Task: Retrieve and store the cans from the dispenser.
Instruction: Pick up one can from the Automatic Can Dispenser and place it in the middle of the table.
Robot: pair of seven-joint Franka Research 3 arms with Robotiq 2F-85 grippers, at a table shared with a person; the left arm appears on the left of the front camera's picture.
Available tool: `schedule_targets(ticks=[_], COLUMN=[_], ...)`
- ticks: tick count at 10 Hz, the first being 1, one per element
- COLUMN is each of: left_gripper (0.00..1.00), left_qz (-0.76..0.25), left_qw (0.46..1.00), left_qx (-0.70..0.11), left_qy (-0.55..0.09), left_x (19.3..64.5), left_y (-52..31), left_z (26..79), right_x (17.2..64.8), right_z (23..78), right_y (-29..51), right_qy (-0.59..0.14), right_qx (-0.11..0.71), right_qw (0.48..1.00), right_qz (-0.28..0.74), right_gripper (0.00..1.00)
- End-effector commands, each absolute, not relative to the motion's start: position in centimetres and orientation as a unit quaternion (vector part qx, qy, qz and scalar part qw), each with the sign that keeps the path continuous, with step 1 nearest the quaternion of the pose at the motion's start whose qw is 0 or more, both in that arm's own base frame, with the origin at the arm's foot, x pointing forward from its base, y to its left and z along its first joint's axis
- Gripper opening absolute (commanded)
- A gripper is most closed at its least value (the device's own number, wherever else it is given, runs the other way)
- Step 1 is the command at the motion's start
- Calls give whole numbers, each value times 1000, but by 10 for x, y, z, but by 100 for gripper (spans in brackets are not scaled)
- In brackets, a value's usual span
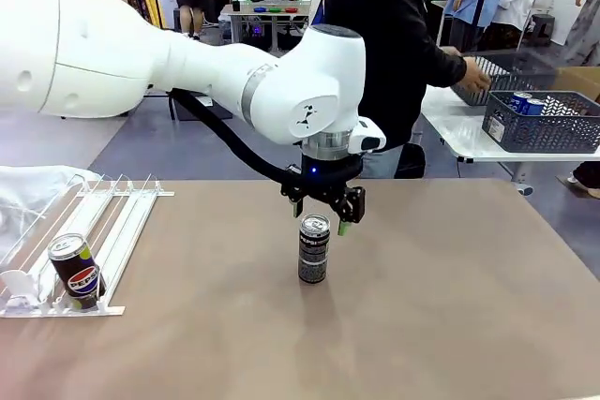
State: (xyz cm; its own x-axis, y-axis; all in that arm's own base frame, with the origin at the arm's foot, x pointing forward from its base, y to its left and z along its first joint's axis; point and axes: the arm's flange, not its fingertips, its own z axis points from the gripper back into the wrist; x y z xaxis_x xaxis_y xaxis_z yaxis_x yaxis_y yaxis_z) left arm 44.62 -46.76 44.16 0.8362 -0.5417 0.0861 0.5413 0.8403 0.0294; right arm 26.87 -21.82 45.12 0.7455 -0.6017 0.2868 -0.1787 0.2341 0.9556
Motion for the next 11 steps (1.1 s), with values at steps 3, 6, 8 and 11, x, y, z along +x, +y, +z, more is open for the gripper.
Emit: schedule_targets(ticks=[3,6,8,11], left_gripper=[100,100,100,100], left_qz=[-222,-191,-102,19], left_qw=[970,955,943,872], left_qx=[-93,-224,-305,-473], left_qy=[-36,-42,-86,-123], left_x=[419,414,410,373], left_y=[-387,-257,-142,33], left_z=[551,620,644,609], right_x=[270,270,270,270], right_z=[453,453,453,453], right_y=[-217,-217,-217,-217], right_qy=[-332,-332,-332,-332], right_qx=[604,604,604,604], right_qw=[710,710,710,710], right_qz=[-146,-146,-146,-146], right_gripper=[100,100,100,100])
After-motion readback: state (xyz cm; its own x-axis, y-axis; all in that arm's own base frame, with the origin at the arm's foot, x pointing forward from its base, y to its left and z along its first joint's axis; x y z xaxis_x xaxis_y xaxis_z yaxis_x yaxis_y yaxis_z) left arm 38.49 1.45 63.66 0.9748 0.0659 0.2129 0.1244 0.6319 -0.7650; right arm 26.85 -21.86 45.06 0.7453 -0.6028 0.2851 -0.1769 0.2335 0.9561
